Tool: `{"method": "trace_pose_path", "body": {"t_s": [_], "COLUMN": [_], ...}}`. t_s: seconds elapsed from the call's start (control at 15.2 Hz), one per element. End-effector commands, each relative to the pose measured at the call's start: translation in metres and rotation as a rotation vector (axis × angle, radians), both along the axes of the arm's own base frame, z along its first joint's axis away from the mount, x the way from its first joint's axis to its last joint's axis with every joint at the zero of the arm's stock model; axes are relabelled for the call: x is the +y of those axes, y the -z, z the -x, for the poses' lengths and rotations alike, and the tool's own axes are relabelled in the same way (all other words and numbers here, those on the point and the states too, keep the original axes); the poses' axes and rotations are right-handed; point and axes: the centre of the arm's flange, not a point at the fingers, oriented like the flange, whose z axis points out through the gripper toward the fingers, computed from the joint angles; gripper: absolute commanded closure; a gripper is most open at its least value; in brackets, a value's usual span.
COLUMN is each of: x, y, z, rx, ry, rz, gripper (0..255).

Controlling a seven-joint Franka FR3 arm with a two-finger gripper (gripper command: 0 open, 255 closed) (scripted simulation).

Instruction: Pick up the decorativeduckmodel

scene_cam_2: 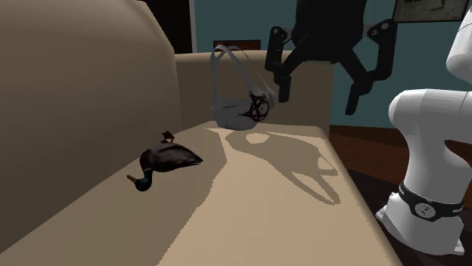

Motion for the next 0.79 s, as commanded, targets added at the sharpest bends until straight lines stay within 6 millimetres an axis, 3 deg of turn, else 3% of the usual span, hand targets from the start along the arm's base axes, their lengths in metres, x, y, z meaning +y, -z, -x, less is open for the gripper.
{"method": "trace_pose_path", "body": {"t_s": [0.0, 0.73], "x": [-0.020, -0.142], "y": [0.010, 0.059], "z": [-0.012, -0.071], "rx": [0.014, 0.086], "ry": [0.002, 0.014], "rz": [0.010, 0.058], "gripper": [0, 0]}}
